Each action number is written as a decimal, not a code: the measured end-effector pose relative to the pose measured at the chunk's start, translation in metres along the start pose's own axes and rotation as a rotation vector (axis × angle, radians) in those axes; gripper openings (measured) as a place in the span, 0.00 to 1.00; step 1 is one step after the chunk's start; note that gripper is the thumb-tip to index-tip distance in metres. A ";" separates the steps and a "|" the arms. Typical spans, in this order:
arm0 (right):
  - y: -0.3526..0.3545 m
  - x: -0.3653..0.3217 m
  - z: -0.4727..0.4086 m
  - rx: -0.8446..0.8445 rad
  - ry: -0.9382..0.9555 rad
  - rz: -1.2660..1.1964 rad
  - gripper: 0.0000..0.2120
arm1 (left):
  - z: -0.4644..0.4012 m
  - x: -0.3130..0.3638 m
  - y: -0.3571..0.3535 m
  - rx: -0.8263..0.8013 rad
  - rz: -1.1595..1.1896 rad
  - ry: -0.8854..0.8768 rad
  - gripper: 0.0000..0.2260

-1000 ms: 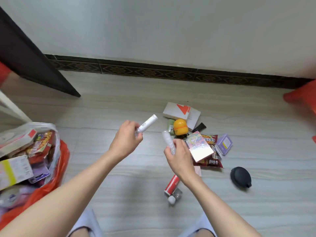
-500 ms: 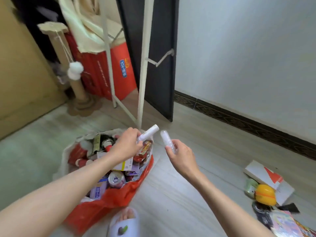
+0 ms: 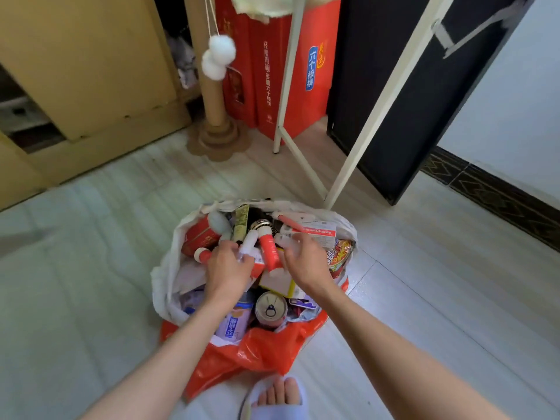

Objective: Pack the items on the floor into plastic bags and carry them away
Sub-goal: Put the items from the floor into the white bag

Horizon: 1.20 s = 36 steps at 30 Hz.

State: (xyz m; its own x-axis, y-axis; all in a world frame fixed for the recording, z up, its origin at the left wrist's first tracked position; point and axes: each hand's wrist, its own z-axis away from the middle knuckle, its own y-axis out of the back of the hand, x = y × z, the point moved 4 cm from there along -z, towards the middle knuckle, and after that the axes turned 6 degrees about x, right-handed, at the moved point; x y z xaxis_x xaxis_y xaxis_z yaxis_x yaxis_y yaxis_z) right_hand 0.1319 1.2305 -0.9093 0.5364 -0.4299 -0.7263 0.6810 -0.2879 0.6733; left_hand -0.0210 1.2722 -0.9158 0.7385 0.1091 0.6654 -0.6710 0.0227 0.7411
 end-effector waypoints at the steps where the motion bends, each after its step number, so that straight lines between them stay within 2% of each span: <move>1: -0.001 0.000 0.000 0.015 0.045 0.001 0.14 | -0.001 0.001 -0.002 0.027 0.027 0.028 0.14; 4: 0.002 0.001 0.005 0.072 0.102 -0.020 0.16 | 0.007 0.011 -0.007 0.047 0.048 0.001 0.14; 11: 0.012 0.005 0.014 0.145 0.140 -0.045 0.15 | 0.027 0.015 -0.009 0.041 0.089 -0.294 0.13; 14: 0.011 0.003 0.006 0.087 0.169 0.051 0.15 | 0.026 0.013 -0.011 0.012 0.020 -0.379 0.12; 18: 0.012 0.002 0.002 -0.033 0.182 0.154 0.15 | 0.026 0.008 -0.016 -0.068 -0.199 -0.509 0.13; 23: 0.039 0.004 0.018 0.008 0.233 0.178 0.21 | 0.026 0.016 -0.009 -0.137 -0.329 -0.525 0.23; 26: 0.073 0.009 0.038 0.010 0.258 0.223 0.24 | 0.038 0.042 -0.004 -0.183 -0.356 -0.638 0.27; 29: 0.130 0.017 0.066 0.100 0.301 0.295 0.26 | 0.065 0.088 0.003 -0.166 -0.376 -0.825 0.28; 32: 0.198 0.037 0.100 0.207 0.351 0.460 0.28 | 0.104 0.147 0.009 -0.129 -0.380 -1.032 0.28; 36: 0.294 0.078 0.146 0.277 0.305 0.667 0.30 | 0.168 0.223 0.003 -0.107 -0.395 -1.287 0.28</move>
State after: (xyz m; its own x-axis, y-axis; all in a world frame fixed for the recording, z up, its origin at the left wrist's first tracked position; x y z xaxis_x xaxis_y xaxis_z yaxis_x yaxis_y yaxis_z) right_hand 0.3011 0.9877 -0.7479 0.9289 -0.3446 -0.1354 0.0392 -0.2719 0.9615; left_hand 0.1532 1.1302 -0.7501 0.3796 -0.9228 0.0664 -0.3595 -0.0810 0.9296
